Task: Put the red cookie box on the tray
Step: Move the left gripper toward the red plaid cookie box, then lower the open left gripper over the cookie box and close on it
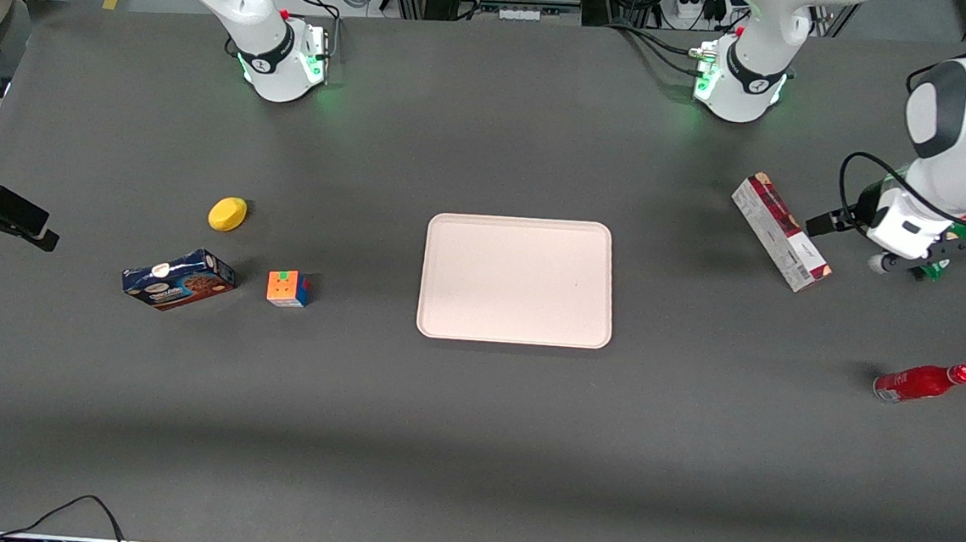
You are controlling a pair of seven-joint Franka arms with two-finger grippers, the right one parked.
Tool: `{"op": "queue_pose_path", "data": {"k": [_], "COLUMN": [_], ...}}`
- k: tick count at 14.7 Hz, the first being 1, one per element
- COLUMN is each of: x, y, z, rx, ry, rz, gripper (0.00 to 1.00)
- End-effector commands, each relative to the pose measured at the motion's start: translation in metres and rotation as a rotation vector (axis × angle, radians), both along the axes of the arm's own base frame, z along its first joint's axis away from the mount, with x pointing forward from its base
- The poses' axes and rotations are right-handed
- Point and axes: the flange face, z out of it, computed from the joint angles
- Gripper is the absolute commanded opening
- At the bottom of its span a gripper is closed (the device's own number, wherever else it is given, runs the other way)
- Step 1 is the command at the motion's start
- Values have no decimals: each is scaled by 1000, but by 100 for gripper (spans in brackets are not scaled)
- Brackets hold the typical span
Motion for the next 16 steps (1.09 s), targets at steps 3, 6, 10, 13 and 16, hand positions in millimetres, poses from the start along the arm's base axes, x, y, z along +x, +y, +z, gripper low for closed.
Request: {"op": "queue_pose_path", "data": {"k": [3,6,10,13,16], "x": [-46,-60,-69,-65,-70], "y": [5,7,6,6,5], "z": [-55,-76,-103,-126,-136], "rx": [6,9,16,18,20], "ry": [-80,-103,-122,-139,-123], "rz": [40,65,121,145,165], "gripper": [100,100,100,100,100]}}
